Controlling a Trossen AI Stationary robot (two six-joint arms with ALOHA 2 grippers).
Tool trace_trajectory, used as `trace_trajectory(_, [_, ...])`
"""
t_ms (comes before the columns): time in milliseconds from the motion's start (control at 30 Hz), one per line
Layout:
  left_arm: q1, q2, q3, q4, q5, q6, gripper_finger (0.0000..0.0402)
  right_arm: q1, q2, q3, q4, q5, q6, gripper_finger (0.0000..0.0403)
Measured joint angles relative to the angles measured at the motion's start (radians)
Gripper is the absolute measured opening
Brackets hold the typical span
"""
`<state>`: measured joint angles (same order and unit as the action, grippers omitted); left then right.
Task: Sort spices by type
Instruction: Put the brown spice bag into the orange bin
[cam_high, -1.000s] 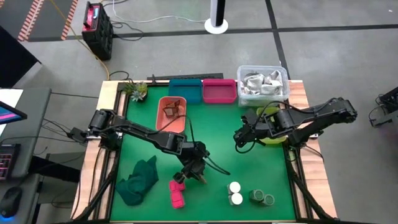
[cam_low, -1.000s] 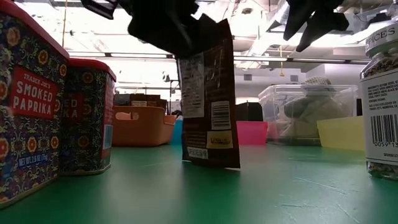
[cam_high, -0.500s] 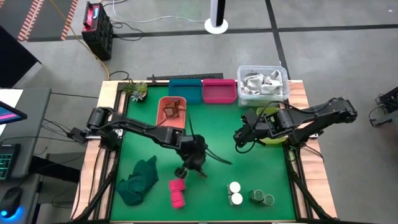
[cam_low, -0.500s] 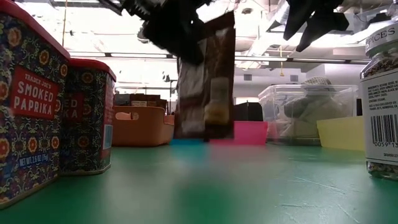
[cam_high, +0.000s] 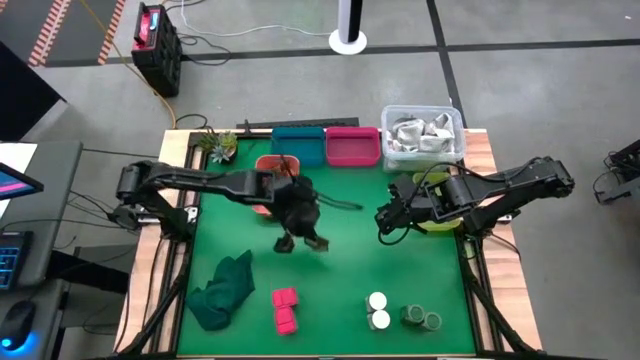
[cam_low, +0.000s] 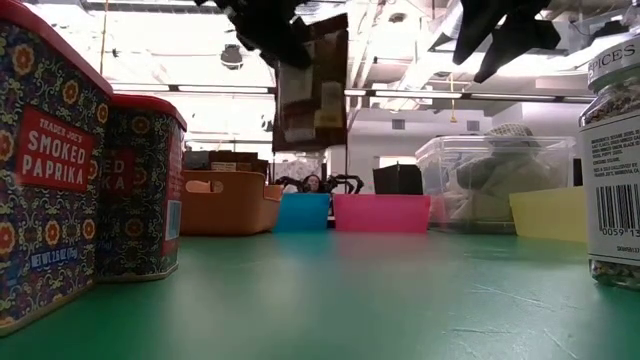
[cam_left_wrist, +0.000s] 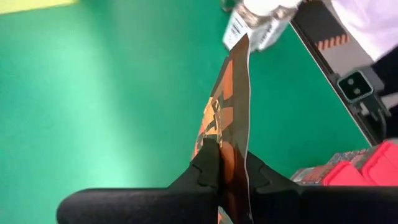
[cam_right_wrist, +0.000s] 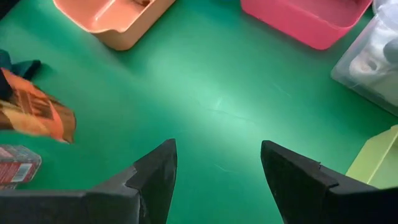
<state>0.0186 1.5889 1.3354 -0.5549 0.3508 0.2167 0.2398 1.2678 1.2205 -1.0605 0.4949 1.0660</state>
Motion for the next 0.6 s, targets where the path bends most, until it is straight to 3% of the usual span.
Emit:
trace_trajectory(267, [0.12, -0.094, 0.0, -0.084, -0.006, -0.054, 0.0001, 0.0, 0.0, 0.0, 0.028, 0.03, -0.001, 0.026])
trace_trajectory(600, [0.237, -0.174, 0.0, -0.317, -0.126, 0.015, 0.0001, 0.0, 0.001, 0.0, 0.039, 0.034, -0.001, 0.026])
